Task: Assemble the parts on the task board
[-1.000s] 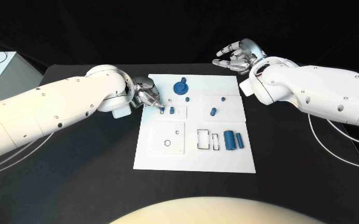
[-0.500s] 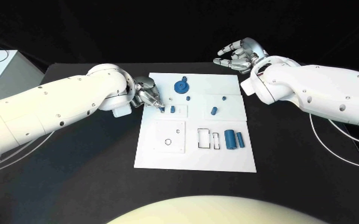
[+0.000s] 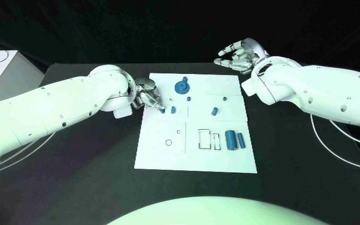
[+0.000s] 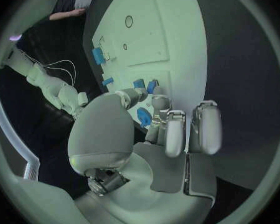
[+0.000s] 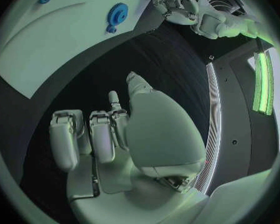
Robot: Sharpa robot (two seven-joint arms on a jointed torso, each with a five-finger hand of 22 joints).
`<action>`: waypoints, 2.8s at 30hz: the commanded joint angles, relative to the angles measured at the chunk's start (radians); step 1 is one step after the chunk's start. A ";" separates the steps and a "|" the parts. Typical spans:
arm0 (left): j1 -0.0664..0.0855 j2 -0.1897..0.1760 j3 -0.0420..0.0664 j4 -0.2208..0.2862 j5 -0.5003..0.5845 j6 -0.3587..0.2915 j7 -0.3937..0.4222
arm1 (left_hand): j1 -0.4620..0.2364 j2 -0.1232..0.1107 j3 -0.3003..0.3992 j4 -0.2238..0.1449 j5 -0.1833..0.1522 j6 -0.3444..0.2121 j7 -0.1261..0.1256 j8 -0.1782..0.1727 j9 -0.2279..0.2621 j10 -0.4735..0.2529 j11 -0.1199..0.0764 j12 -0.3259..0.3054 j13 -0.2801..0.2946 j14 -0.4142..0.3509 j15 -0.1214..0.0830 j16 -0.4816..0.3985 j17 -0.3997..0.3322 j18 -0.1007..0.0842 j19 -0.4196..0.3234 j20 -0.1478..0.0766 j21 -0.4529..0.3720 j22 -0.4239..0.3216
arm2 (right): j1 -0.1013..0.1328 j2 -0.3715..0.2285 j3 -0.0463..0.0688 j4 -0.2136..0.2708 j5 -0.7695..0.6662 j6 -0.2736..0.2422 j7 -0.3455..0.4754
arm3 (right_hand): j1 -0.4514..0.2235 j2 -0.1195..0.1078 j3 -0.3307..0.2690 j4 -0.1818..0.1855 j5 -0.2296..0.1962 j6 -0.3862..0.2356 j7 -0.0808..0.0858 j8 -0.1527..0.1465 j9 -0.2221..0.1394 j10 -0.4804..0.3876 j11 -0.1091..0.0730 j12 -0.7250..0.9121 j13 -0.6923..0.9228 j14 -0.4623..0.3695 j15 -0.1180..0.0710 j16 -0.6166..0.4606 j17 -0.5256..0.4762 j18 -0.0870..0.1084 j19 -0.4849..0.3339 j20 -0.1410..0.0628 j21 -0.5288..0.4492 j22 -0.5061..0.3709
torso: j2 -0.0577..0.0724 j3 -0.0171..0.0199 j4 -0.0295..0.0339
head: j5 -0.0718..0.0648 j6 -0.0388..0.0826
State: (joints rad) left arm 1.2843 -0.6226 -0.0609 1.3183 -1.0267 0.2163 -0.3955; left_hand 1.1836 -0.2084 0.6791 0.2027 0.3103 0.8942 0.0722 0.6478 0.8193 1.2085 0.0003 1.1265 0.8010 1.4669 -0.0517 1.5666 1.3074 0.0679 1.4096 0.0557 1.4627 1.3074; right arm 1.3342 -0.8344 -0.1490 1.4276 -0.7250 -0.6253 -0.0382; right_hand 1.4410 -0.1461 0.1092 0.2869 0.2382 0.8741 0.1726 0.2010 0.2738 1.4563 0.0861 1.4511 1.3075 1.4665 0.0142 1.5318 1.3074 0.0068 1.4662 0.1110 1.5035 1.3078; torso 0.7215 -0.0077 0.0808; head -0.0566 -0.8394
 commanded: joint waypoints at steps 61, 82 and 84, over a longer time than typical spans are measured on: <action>-0.002 0.022 -0.009 0.005 -0.028 -0.021 -0.018 | -0.027 -0.036 0.190 -0.214 0.202 0.062 -0.016 -0.020 0.010 0.087 -0.020 0.047 0.100 0.104 -0.023 0.004 0.263 -0.021 0.033 -0.017 0.021 0.074 | -0.001 -0.006 0.000 0.010 -0.006 0.012 0.013 | -0.018 -0.002 0.007 0.000 0.000 -0.009 -0.002 0.009 0.000 -0.004 -0.001 -0.004 0.154 0.079 -0.006 -0.004 0.164 0.011 0.074 -0.002 -0.004 0.214 | -0.001 0.0013 -0.0003 | -0.006 -0.015; -0.001 0.028 -0.012 -0.006 -0.046 -0.009 -0.061 | -0.029 -0.037 0.184 -0.218 0.213 0.070 -0.022 -0.019 0.014 0.102 -0.026 0.058 0.119 0.104 -0.027 0.004 0.263 -0.024 0.041 -0.020 0.026 0.085 | -0.001 -0.007 0.000 0.011 -0.006 0.011 0.014 | -0.018 -0.002 0.007 0.000 0.000 -0.009 -0.002 0.009 0.000 -0.004 -0.001 -0.004 0.154 0.079 -0.006 -0.004 0.164 0.011 0.074 -0.002 -0.004 0.214 | 0.000 0.0004 0.0001 | -0.007 -0.020; -0.001 0.029 -0.012 -0.005 -0.052 -0.009 -0.064 | -0.029 -0.038 0.184 -0.219 0.216 0.071 -0.022 -0.019 0.014 0.103 -0.026 0.058 0.120 0.104 -0.027 0.004 0.263 -0.024 0.041 -0.021 0.026 0.085 | -0.001 -0.006 0.000 0.010 -0.006 0.011 0.014 | -0.018 -0.002 0.007 0.000 0.000 -0.009 -0.002 0.009 0.000 -0.004 -0.001 -0.004 0.154 0.079 -0.006 -0.004 0.164 0.011 0.074 -0.002 -0.004 0.214 | -0.001 0.0008 -0.0004 | -0.007 -0.020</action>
State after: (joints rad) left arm 1.2856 -0.5975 -0.0705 1.3097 -1.0660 0.1933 -0.4431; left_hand 1.1488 -0.2563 0.7175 0.1336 0.5251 0.9514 0.0620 0.6275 0.8312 1.3056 -0.0249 1.1794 0.9217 1.4668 -0.0733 1.5666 1.3073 0.0522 1.4443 0.0357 1.4833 1.3077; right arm 1.3339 -0.8412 -0.1490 1.4366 -0.7251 -0.6242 -0.0368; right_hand 1.4317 -0.1474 0.1092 0.2869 0.2382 0.8705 0.1691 0.2048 0.2738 1.4563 0.0861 1.4511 1.3075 1.4665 0.0141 1.5318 1.3079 0.0067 1.4662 0.1110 1.5035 1.3077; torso 0.7212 -0.0072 0.0807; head -0.0639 -0.8591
